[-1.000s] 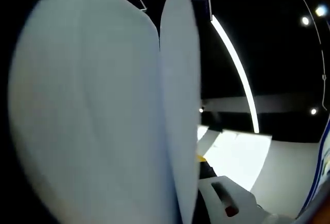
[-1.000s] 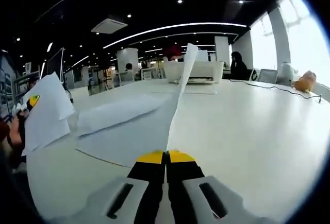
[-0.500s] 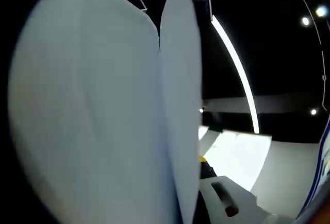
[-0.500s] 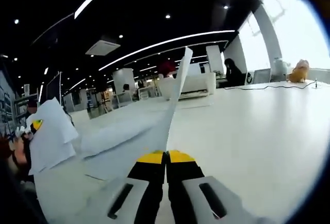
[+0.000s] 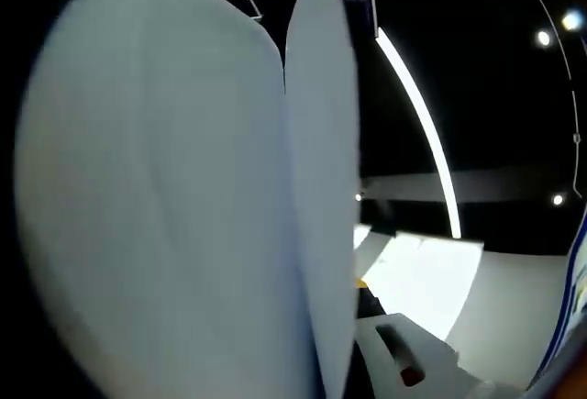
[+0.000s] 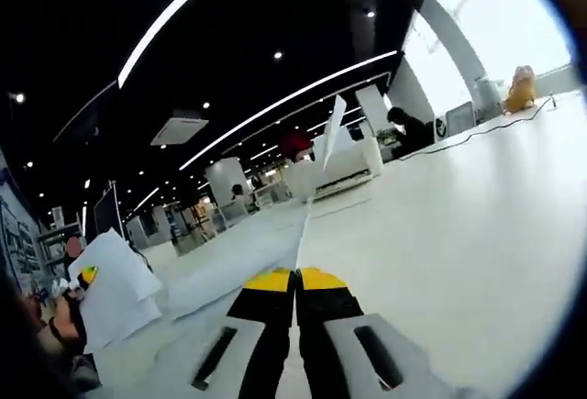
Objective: Organize the stack of printing papers by aligning and flattening the scattered papers on the table
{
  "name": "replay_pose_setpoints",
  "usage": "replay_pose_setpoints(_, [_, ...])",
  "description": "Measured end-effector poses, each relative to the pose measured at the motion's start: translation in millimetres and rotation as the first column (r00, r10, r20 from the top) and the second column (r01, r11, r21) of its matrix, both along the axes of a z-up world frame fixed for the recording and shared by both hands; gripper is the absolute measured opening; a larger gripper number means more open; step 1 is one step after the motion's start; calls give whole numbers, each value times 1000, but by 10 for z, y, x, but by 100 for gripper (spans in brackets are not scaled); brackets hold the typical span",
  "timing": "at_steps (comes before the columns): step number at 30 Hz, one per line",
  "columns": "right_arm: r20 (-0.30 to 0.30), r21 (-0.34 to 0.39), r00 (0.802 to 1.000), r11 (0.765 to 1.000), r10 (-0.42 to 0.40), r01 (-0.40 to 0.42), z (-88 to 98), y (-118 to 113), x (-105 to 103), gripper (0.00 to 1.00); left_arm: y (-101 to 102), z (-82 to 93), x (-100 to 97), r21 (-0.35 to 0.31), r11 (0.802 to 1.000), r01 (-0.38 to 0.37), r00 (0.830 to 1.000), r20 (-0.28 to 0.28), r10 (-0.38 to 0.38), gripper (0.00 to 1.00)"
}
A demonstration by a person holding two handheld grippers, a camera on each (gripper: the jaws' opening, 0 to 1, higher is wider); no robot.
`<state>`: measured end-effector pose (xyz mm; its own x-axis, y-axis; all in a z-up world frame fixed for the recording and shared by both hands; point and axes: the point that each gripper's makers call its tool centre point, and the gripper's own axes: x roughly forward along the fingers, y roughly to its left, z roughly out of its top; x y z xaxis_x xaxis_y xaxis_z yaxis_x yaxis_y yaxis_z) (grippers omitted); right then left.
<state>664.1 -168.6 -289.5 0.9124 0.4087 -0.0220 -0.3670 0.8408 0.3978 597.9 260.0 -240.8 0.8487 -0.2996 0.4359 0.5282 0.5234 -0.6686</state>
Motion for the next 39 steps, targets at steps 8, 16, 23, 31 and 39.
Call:
replay_pose_setpoints(8, [20, 53, 1000, 999, 4, -5, 66, -6, -49, 0, 3, -1, 2, -2, 1000, 1, 1000, -1, -1, 7])
replay_pose_setpoints(16, [24, 82, 1000, 996, 17, -19, 89, -11, -64, 0, 22, -7, 10, -16, 1000, 4, 1000, -3, -4, 7])
replay_pose_setpoints(23, [4, 122, 999, 992, 41, -42, 103, 17, -37, 0, 11, -17, 17, -7, 1000, 6, 1000, -7, -6, 7])
replay_pose_setpoints(31, [-7, 150, 999, 987, 53, -51, 141, -34, -31, 0, 5, -19, 15, 8, 1000, 1, 1000, -3, -1, 7])
replay_pose_setpoints(39, [32, 123, 997, 990, 64, -68, 303, -3, -74, 0, 4, -18, 12, 10, 1000, 1, 1000, -4, -1, 7])
